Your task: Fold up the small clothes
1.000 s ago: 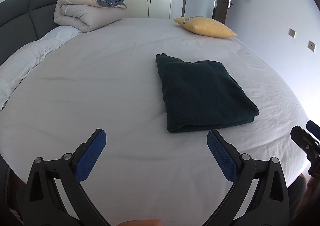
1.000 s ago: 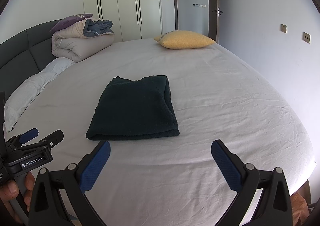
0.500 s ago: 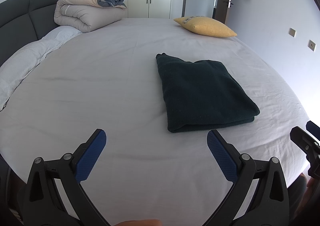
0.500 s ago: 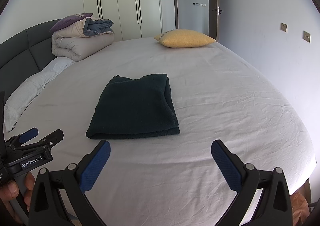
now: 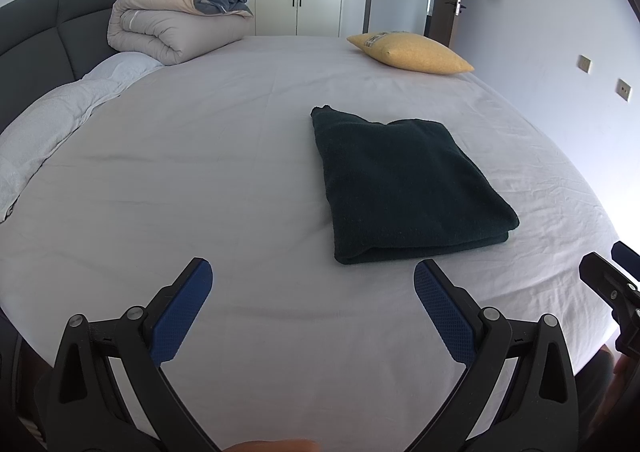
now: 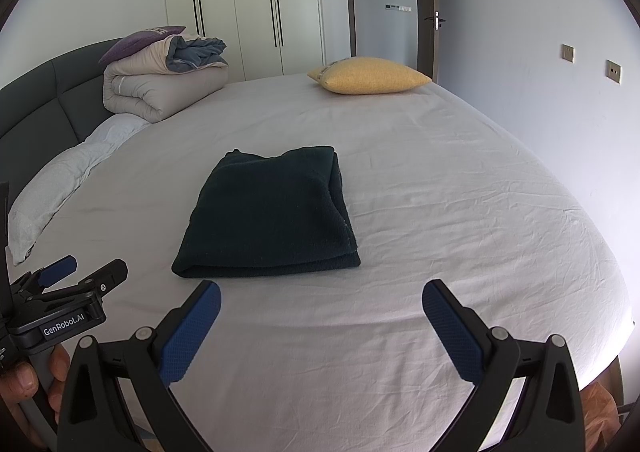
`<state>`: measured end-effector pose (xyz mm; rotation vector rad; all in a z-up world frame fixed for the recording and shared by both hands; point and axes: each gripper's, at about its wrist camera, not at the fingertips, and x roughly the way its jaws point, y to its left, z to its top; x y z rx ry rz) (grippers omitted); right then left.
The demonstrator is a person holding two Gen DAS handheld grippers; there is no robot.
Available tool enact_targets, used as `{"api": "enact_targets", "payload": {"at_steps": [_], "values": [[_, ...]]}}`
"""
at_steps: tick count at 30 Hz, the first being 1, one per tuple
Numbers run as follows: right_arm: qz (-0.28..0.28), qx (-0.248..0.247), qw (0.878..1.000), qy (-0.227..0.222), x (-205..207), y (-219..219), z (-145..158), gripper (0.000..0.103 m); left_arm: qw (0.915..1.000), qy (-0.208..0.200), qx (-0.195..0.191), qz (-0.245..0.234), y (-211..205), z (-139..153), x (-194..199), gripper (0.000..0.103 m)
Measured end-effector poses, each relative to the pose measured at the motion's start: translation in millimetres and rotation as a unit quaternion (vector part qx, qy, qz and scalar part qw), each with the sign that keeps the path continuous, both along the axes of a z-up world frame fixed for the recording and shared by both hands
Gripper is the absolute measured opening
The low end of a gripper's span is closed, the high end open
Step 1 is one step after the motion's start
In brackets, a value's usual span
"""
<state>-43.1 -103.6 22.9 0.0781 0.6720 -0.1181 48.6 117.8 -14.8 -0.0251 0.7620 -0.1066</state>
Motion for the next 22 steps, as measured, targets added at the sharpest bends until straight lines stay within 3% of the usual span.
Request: {"api": "enact_targets", "payload": {"at_steps": [22], "values": [[0.003, 0.006, 1.000, 0.005, -3.1, -2.3, -4.6, 0.103, 1.0000, -0.001, 0.006, -0.003, -0.9, -3.8, -0.9, 0.103]]}}
